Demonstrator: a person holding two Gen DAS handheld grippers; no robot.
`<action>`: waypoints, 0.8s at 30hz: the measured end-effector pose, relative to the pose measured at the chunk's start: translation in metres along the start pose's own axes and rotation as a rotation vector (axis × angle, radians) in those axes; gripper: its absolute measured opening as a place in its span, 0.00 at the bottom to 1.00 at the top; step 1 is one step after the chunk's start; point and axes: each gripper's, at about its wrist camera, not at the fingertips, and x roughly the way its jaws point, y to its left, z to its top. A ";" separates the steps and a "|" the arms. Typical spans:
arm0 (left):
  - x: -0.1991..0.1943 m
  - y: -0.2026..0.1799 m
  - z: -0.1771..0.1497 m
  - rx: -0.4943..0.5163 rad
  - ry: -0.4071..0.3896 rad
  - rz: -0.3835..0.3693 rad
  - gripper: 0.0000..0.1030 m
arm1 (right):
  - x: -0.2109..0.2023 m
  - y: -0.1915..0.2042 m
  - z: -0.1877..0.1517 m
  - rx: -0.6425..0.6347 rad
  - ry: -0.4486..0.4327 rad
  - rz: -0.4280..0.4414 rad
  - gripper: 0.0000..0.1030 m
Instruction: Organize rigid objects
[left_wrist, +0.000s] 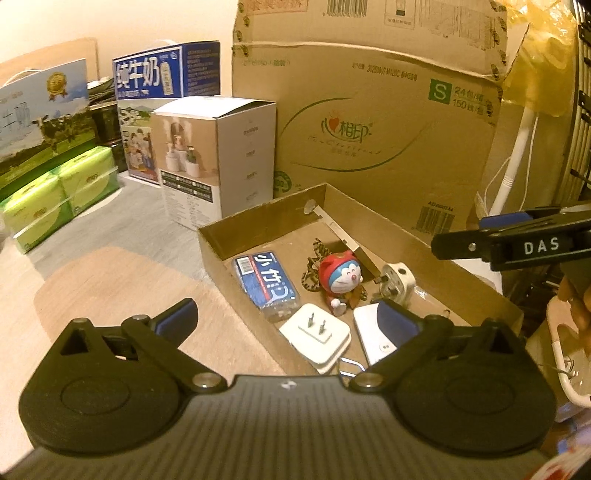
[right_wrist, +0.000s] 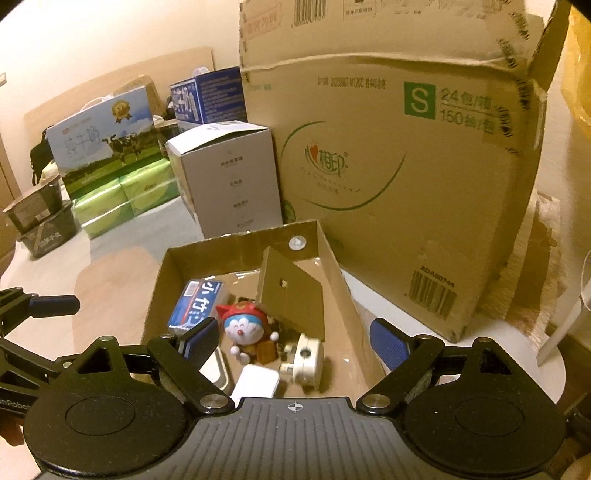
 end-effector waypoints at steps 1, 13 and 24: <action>-0.003 -0.001 -0.002 -0.003 0.001 -0.002 0.99 | -0.004 0.001 -0.001 0.001 0.001 -0.003 0.88; -0.050 -0.012 -0.027 -0.048 0.023 0.013 0.99 | -0.057 0.016 -0.031 0.027 0.022 -0.027 0.99; -0.102 -0.018 -0.060 -0.069 0.032 0.037 0.99 | -0.108 0.039 -0.069 0.055 0.028 -0.070 0.99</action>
